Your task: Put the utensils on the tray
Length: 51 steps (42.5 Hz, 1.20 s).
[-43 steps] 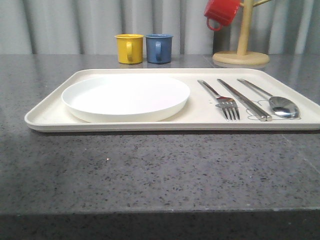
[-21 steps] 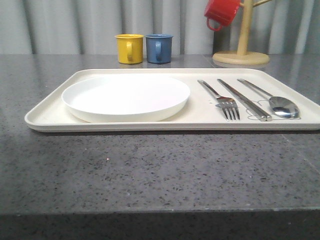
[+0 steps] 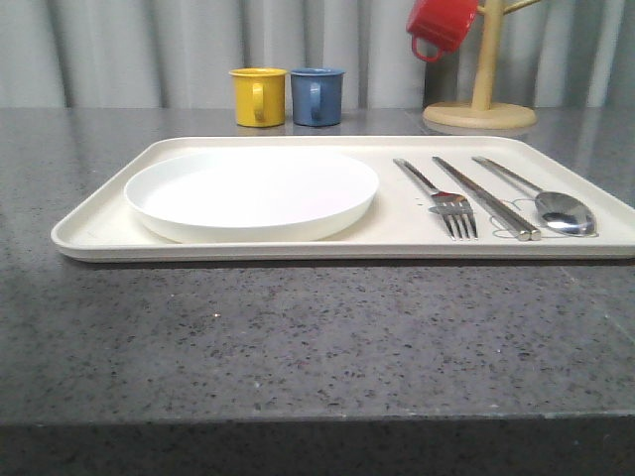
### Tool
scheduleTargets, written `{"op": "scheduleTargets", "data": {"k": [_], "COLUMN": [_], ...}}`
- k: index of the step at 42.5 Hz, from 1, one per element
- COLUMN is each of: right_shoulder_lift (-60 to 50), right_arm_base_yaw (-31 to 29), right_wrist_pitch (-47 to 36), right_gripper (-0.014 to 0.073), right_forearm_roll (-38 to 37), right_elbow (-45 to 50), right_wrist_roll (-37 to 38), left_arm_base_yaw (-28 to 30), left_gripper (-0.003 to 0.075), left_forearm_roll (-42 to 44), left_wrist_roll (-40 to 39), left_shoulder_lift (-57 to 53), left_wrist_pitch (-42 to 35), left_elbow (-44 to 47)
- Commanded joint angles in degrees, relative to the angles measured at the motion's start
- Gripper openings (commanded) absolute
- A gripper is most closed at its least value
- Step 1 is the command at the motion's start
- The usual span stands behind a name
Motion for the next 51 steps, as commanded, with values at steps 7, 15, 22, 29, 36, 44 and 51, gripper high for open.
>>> {"op": "scheduleTargets", "data": {"k": [7, 15, 22, 29, 36, 44, 51], "right_shoulder_lift": [0.3, 0.3, 0.3, 0.3, 0.3, 0.4, 0.4], "right_arm_base_yaw": [-0.1, -0.1, -0.1, -0.1, -0.1, -0.1, -0.1], "right_wrist_pitch": [-3.5, -3.5, -3.5, -3.5, -3.5, -3.4, -3.4], "right_gripper": [-0.0115, -0.0115, -0.0115, -0.0115, -0.0115, -0.0115, -0.0115], "right_forearm_roll": [-0.3, -0.3, -0.3, -0.3, -0.3, -0.3, -0.3], "right_elbow": [-1.3, -1.3, -1.3, -1.3, -1.3, -1.3, -1.3], "right_wrist_roll": [-0.3, -0.3, -0.3, -0.3, -0.3, -0.3, -0.3], "left_arm_base_yaw": [11.4, 19.7, 27.9, 35.4, 40.6, 44.0, 45.1], "left_gripper": [-0.0020, -0.0020, -0.0020, -0.0020, -0.0020, -0.0020, -0.0020], "left_forearm_roll": [-7.8, -13.5, -16.0, -15.4, -14.5, -14.2, -13.8], "left_wrist_roll": [2.1, 9.6, 9.6, 10.5, 10.5, 10.5, 10.5], "left_shoulder_lift": [-9.4, -22.6, -36.3, -48.5, -56.7, -57.2, -57.2], "left_wrist_pitch": [-13.5, -28.8, -37.9, -44.9, -49.3, -52.7, -53.1], "left_elbow": [7.1, 24.3, 39.0, 49.4, 55.9, 59.3, 59.3]}}
